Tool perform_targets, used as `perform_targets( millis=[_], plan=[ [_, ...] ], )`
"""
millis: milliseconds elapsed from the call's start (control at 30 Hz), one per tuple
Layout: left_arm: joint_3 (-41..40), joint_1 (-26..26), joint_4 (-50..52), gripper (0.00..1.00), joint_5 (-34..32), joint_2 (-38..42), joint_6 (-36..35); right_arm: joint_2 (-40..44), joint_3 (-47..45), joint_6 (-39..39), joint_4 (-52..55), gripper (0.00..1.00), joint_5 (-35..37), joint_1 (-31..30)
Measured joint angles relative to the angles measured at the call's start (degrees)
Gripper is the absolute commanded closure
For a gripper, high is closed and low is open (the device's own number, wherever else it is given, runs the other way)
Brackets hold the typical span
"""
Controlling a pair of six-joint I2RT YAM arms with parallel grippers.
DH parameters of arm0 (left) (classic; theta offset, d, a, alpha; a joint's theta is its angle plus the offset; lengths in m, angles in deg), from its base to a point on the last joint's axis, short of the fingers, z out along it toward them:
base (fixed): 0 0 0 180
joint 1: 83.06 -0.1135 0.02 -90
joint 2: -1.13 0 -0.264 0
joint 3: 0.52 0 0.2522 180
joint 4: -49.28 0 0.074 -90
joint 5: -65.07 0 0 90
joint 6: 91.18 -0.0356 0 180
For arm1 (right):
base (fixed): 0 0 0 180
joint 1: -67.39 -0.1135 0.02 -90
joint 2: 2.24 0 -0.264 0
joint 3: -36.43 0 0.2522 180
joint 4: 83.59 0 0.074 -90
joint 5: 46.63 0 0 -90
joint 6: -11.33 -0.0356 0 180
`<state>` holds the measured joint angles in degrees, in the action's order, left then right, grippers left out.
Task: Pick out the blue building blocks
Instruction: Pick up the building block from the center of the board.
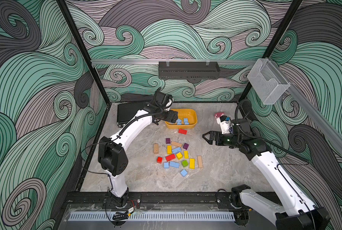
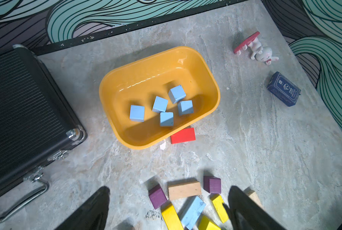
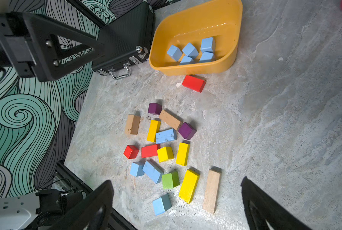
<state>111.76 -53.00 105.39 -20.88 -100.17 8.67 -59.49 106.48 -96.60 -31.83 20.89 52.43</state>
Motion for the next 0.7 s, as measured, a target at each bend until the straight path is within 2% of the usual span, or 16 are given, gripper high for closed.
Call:
perform_targets(
  millis=[300,700],
  plan=[
    [-12.2,0.0,1.8,0.08,-0.9,12.9,4.2,4.0,-3.2,-1.0,2.3,0.00,0.0,-2.2],
    [-22.7,1.7,6.3,0.08,-0.9,22.0,9.7,5.4,-5.3,-1.5,4.4,0.00,0.3,-7.4]
  ],
)
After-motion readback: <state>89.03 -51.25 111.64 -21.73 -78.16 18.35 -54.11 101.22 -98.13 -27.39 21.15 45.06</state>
